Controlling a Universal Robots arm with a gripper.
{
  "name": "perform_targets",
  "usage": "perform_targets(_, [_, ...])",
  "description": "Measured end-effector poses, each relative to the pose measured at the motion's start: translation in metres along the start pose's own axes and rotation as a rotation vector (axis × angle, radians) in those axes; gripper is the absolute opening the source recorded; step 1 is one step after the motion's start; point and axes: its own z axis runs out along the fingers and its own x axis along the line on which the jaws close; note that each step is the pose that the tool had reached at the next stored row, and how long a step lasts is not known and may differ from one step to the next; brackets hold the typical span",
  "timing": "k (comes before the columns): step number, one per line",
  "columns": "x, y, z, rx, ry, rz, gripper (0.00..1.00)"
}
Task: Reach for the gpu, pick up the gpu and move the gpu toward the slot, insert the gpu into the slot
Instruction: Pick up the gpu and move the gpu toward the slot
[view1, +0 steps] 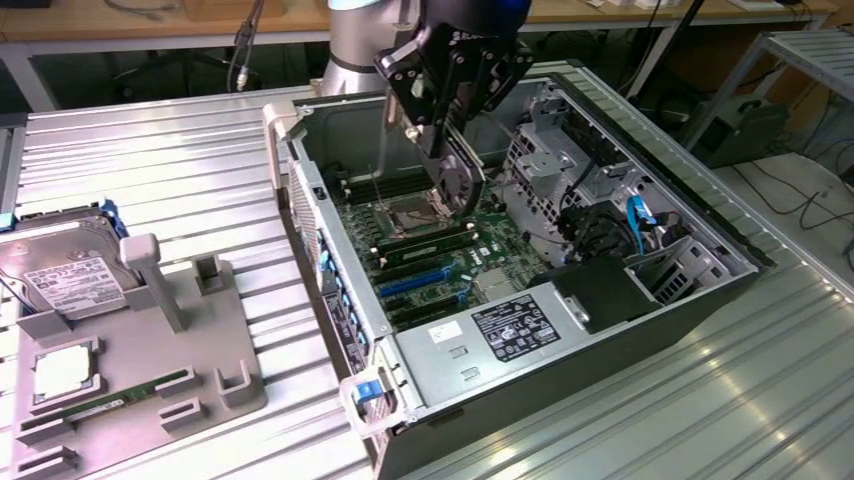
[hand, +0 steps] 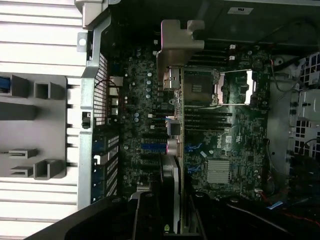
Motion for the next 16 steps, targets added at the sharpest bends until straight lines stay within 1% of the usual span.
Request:
perform_targets(7, [-0.018,-0.0009,0.0006,0.0001,0.0001,0.000,0.27])
perform_targets(16, [-0.043,-0.0023,0.0018,0.0000,0.0000,0.000,0.27])
